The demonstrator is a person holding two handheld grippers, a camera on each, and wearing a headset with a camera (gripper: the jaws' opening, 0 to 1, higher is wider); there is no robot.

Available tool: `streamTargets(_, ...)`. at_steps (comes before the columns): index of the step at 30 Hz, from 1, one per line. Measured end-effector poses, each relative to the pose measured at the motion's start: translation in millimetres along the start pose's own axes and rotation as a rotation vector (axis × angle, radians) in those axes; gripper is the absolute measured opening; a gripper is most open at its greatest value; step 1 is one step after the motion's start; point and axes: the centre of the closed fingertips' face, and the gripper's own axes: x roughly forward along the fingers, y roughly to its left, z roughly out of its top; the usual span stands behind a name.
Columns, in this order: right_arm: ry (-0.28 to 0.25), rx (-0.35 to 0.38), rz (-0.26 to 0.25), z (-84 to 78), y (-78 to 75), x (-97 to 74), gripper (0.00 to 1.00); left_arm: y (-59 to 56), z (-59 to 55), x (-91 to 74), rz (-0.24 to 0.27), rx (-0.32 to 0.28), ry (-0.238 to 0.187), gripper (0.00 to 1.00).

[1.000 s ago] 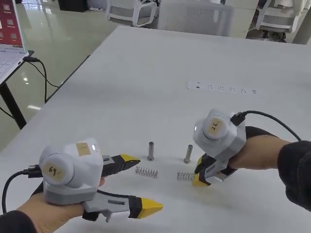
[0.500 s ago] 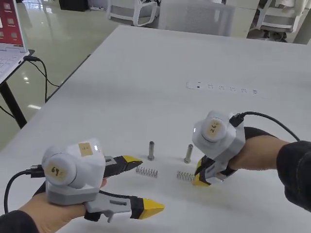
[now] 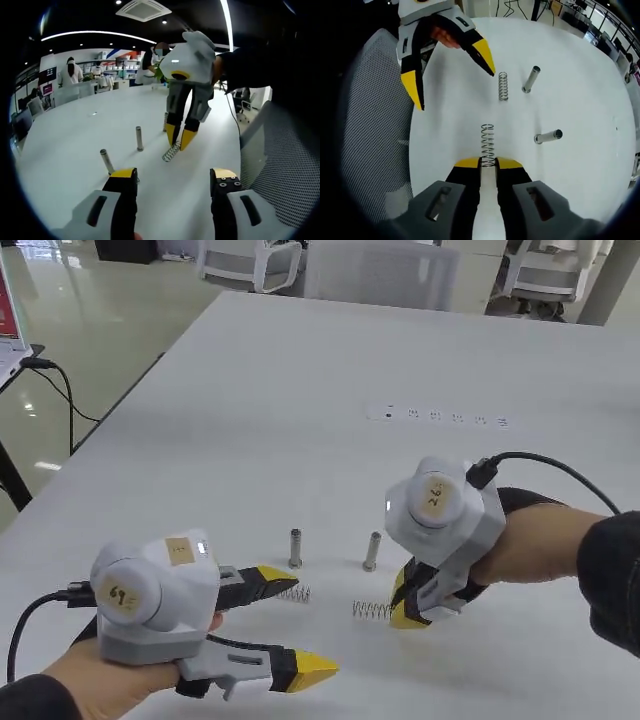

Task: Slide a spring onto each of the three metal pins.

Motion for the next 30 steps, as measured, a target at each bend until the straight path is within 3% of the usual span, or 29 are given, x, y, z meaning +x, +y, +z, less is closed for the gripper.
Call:
streamTargets(16, 0.035, -0.074, 0.033, 22.9, 23.1, -13.8, 0.13, -12.1, 7.6, 13.8, -0.073, 0.084, 0.006, 0.38)
streamTargets(30, 0.077, -0.111, 0.054, 26.6, 30.2, -14.7, 0.13, -19.0, 6.8, 17.7, -0.099, 0.152, 0.015, 0.2)
